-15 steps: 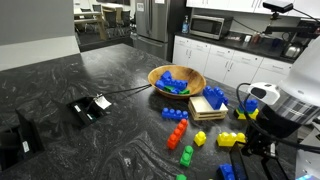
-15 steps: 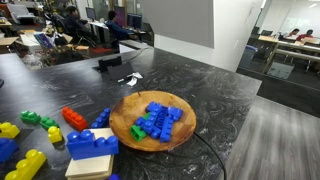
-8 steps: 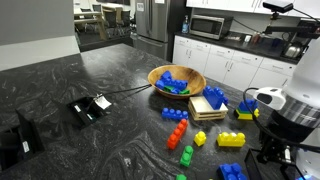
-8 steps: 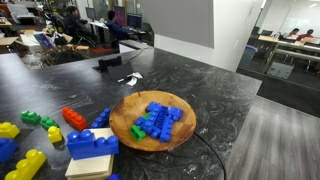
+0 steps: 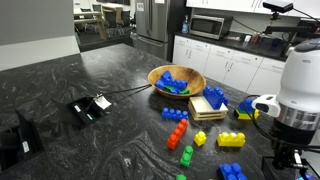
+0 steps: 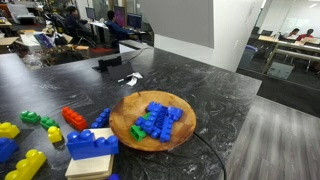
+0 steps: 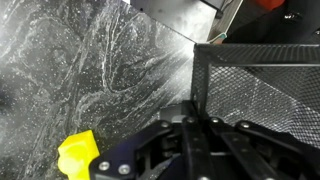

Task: Bring the black box forward

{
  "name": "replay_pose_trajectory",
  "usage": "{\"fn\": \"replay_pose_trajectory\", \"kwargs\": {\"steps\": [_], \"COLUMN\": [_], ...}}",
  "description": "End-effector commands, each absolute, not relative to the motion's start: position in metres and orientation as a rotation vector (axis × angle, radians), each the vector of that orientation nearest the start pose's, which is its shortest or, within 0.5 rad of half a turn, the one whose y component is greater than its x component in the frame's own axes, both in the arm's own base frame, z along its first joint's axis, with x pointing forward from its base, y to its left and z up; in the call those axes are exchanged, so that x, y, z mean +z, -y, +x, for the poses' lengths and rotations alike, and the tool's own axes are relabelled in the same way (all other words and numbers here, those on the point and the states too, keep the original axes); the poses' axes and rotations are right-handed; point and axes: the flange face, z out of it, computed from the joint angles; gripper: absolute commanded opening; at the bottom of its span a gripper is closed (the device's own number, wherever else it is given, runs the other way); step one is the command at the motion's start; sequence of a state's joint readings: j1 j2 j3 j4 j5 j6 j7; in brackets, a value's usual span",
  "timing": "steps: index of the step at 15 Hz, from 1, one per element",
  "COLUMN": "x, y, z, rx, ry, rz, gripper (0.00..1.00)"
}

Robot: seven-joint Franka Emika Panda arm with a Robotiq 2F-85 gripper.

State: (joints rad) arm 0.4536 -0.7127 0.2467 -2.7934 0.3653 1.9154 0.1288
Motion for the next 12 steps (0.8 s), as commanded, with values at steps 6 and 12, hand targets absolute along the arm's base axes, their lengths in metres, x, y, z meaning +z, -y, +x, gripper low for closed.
{"fn": "replay_pose_trajectory", "kwargs": {"steps": [6,12], "x": [0.346,0.32], "y": [-0.23,-0.237], "z": [0.234,0.241], "rx": [0.329,0.349], "ry": [0.611,0.615], "rz": [-2.98,-2.988], "gripper": [0.01,0.01]}}
